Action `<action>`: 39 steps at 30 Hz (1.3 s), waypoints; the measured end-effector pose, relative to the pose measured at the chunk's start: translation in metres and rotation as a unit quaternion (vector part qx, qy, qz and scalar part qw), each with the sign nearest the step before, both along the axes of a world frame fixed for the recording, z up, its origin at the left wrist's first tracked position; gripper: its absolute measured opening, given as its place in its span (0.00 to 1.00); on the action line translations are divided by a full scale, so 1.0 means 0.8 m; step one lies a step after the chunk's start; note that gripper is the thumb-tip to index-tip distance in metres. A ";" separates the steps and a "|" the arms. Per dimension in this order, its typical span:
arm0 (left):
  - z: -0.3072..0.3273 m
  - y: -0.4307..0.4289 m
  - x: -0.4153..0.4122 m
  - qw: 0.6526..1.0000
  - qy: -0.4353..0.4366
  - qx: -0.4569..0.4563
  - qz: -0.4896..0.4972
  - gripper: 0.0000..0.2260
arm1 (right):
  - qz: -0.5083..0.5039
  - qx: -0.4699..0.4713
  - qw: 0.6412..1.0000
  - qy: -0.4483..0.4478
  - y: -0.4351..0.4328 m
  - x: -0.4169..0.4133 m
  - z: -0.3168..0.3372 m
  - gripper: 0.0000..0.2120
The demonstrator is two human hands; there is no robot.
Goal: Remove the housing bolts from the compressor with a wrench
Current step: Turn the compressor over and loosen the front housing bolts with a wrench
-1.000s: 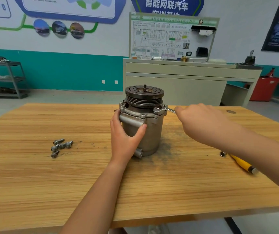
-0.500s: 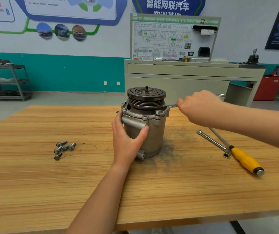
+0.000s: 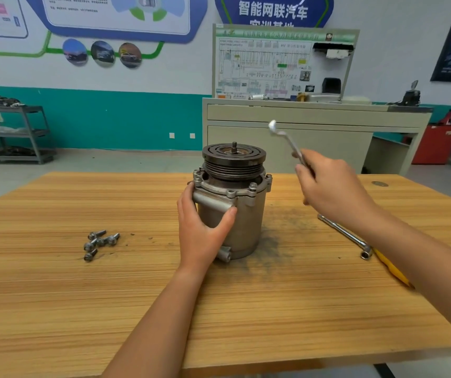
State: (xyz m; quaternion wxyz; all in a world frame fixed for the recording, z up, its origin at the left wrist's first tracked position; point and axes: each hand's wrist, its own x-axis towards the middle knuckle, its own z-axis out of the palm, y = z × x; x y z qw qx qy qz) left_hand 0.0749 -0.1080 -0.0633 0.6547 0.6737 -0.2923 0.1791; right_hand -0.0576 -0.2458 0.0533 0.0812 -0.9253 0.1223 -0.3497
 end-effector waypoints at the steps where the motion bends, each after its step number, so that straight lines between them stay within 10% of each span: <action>1: -0.001 0.000 0.000 1.000 0.000 0.000 0.001 0.37 | -0.012 -0.030 0.999 0.035 0.007 -0.011 0.000 0.12; 14: -0.001 -0.001 0.000 1.000 -0.001 -0.005 0.007 0.38 | -0.173 -0.238 0.905 0.307 0.095 -0.014 0.010 0.22; 23: -0.002 0.000 0.000 1.000 0.001 -0.005 0.006 0.37 | -0.124 -0.389 0.856 0.318 0.066 -0.021 0.021 0.25; 30: 0.000 0.000 -0.001 1.000 0.002 -0.003 0.000 0.38 | -0.135 -0.370 0.864 0.313 0.015 0.007 0.034 0.10; 39: 0.003 0.002 -0.003 1.000 -0.005 0.005 0.000 0.39 | -0.103 -0.310 0.933 0.149 -0.032 0.081 -0.019 0.15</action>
